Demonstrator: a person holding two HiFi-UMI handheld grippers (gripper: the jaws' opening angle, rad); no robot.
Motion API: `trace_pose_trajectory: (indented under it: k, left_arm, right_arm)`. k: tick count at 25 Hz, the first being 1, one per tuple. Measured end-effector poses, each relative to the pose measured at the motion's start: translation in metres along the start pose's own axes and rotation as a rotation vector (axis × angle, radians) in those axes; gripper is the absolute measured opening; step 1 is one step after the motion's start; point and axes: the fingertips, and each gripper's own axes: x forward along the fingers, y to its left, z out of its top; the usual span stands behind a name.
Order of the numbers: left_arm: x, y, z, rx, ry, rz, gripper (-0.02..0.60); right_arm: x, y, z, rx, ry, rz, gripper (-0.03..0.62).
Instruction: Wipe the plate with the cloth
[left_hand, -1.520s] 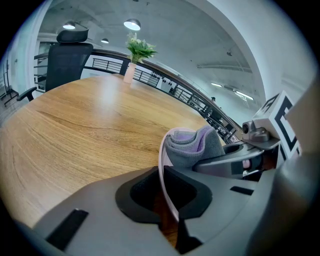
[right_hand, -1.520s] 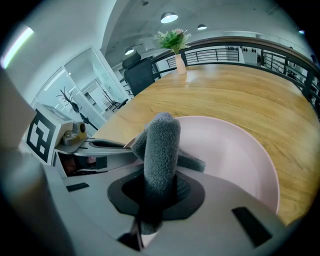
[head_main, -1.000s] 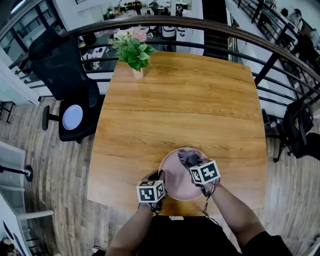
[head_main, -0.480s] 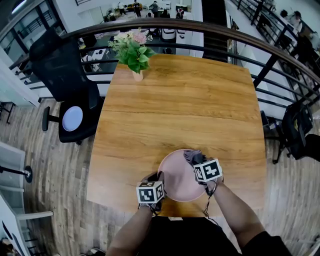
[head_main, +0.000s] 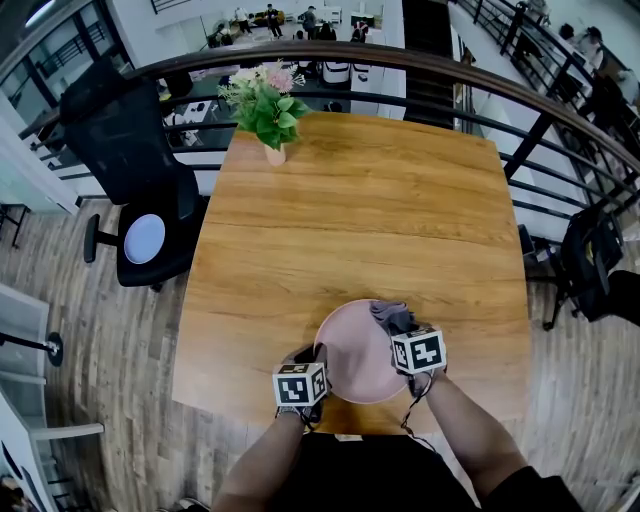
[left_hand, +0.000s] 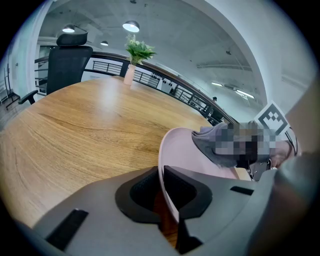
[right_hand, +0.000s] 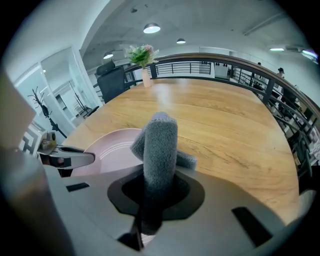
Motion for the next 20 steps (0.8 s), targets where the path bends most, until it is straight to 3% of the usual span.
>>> trace_pose_trajectory:
  k: [5, 20]
  left_arm:
    - [-0.001, 0.001, -0.001, 0.002, 0.001, 0.006, 0.048]
    - [-0.001, -0.001, -0.001, 0.002, 0.0, 0.007, 0.049]
  right_arm:
    - [-0.01, 0.01, -0.003, 0.017, -0.042, 0.02, 0.054]
    - [-0.012, 0.114, -0.043, -0.019, 0.047, 0.299, 0.054]
